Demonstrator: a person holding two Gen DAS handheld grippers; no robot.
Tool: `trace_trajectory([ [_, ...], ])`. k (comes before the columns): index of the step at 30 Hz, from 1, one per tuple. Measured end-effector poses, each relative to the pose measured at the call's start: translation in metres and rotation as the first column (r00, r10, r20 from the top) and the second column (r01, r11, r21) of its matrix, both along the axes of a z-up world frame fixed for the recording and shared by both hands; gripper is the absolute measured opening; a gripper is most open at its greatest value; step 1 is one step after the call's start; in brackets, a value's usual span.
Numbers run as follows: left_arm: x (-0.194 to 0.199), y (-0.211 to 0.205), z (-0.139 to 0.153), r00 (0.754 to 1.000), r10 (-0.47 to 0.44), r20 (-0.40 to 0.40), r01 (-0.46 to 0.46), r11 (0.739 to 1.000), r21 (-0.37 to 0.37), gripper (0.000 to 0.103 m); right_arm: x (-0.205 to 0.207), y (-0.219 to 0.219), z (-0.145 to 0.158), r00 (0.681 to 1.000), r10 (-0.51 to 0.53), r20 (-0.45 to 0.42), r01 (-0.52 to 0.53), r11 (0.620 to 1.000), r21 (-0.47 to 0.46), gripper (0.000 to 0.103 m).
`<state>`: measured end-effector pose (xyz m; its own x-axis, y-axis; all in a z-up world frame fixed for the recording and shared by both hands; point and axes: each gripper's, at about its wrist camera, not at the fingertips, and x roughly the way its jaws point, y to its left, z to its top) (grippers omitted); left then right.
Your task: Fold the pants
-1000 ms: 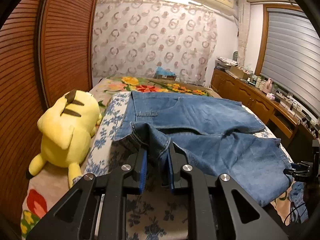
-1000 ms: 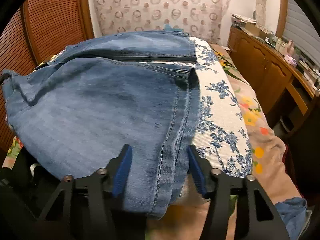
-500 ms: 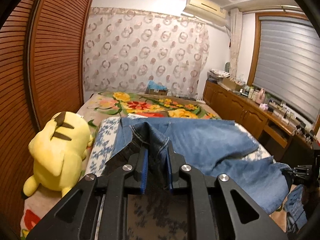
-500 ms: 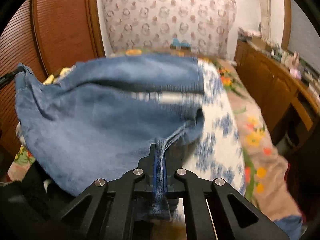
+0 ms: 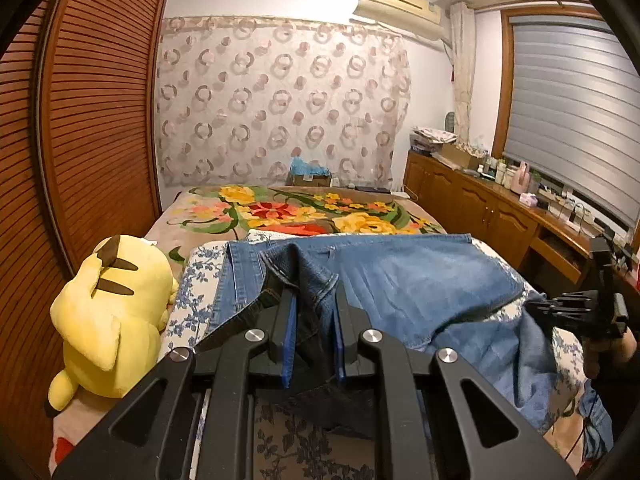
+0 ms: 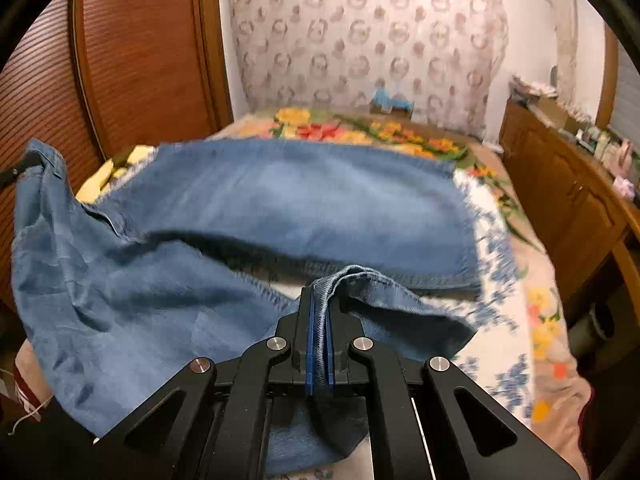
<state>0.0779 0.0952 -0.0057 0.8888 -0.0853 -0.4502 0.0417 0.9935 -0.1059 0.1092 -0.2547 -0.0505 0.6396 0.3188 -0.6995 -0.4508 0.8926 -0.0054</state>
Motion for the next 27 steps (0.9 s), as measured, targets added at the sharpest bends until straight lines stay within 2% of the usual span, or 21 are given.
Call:
trace_trajectory([
  [6,0.0,-0.003,-0.004,1.0,-0.007,-0.008,0.007,1.0,0.001,0.017,0.006,-0.002,-0.017,0.999,-0.007,-0.045,0.007,1.0,0.004,0.004],
  [8,-0.001,-0.004,-0.005,1.0,-0.007,-0.008,0.007,1.0,0.005,0.017,0.007,-0.005,-0.014,0.999,-0.012,-0.041,0.013,1.0,0.019,0.014],
  [10,-0.001,-0.004,-0.005,1.0,-0.007,-0.008,0.007,1.0,0.006,0.017,0.006,-0.009,-0.009,0.999,-0.015,-0.037,0.017,0.999,0.039,0.018],
  [12,-0.001,-0.005,-0.004,1.0,-0.007,-0.007,0.007,1.0,0.005,0.017,0.004,-0.012,-0.003,1.0,-0.028,-0.013,0.028,0.999,0.046,0.029],
  [14,-0.001,-0.006,-0.004,1.0,-0.007,-0.007,0.007,1.0,0.005,0.017,-0.009,-0.021,0.007,0.998,-0.048,0.029,0.046,0.997,0.059,0.044],
  [17,-0.001,-0.008,-0.004,1.0,-0.006,-0.008,0.006,1.0,0.006,0.017,-0.031,-0.043,0.017,0.995,-0.083,0.063,0.078,0.993,0.084,0.046],
  [20,0.0,-0.009,-0.004,1.0,-0.005,-0.007,0.005,1.0,0.002,0.017,-0.049,-0.061,0.011,0.993,-0.101,0.065,0.096,0.992,0.086,0.046],
  [27,-0.002,-0.009,-0.005,1.0,-0.007,-0.008,0.007,1.0,0.006,0.017,-0.057,-0.078,-0.029,0.992,-0.12,-0.034,0.122,0.99,0.07,0.046],
])
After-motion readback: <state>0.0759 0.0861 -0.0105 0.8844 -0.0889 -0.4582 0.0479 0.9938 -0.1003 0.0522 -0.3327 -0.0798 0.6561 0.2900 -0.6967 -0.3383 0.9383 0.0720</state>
